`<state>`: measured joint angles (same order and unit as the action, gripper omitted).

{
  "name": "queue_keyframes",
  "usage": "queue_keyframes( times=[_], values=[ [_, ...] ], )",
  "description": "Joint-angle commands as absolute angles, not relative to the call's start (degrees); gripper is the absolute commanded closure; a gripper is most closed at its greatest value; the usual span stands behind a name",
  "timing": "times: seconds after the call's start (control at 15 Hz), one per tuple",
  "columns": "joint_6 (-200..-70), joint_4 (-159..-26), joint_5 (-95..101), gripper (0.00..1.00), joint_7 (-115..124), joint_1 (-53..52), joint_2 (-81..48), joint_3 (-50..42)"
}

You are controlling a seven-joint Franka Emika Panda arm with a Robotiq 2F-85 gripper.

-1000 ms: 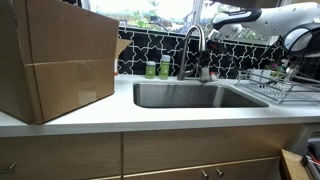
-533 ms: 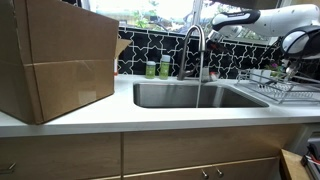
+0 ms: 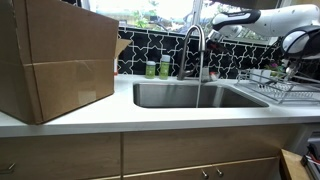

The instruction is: Close the tap using the faucet, pick remove the blue sponge from the sink and use it to wipe the front edge of the sink

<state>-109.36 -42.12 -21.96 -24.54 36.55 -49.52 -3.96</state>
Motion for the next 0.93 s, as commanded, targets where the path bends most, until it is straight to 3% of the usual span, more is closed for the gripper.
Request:
queue_keyframes(
  times=[0.0, 0.87],
  values=[
    [-106.41, -39.95, -26.98, 0.94, -26.01, 38.07, -49.91, 0.67],
    [-109.14, -43.09, -24.49, 0.94, -30.95, 36.61, -46.97, 2.36]
  ],
)
